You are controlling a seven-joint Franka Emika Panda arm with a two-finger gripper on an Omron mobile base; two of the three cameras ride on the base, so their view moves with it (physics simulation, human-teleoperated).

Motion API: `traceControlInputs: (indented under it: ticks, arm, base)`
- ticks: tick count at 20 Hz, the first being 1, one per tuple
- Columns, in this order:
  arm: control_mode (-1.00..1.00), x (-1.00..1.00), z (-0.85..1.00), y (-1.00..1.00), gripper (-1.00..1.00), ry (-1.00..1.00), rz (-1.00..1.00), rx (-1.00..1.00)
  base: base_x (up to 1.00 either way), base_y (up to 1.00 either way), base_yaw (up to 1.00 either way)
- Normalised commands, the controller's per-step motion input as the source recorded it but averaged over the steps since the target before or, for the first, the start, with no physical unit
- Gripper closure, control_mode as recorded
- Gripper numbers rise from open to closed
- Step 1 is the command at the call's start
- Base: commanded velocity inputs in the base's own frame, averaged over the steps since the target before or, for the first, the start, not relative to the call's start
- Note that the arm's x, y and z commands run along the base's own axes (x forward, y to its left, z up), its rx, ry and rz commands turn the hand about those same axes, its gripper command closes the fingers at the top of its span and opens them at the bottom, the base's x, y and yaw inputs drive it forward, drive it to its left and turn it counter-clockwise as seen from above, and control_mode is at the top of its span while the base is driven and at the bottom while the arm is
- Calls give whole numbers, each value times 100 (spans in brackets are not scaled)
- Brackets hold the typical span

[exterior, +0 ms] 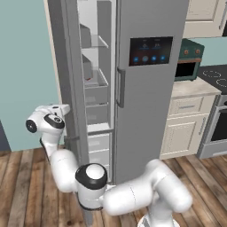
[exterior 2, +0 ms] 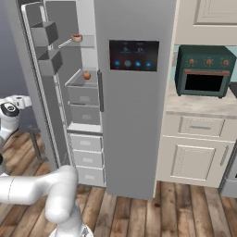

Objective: There's a steak in the fridge that needs to be moved to the freezer for freezing. Pick up the steak from the fridge, place it on any shelf in the freezer, and close the fridge and freezer doors when done.

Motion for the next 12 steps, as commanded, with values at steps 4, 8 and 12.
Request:
traceControlInputs:
  ticks: [4,8,12]
  arm:
    - [-100,-16,7,-98,-100,-5,-8,11]
    - [-100,12,5,-93,-100,-4,-3,12]
    - [-100,26,7,-99,-100,-1,0,15]
  base:
    - [0,0,0]
    - [0,0,0]
    - [0,0,0]
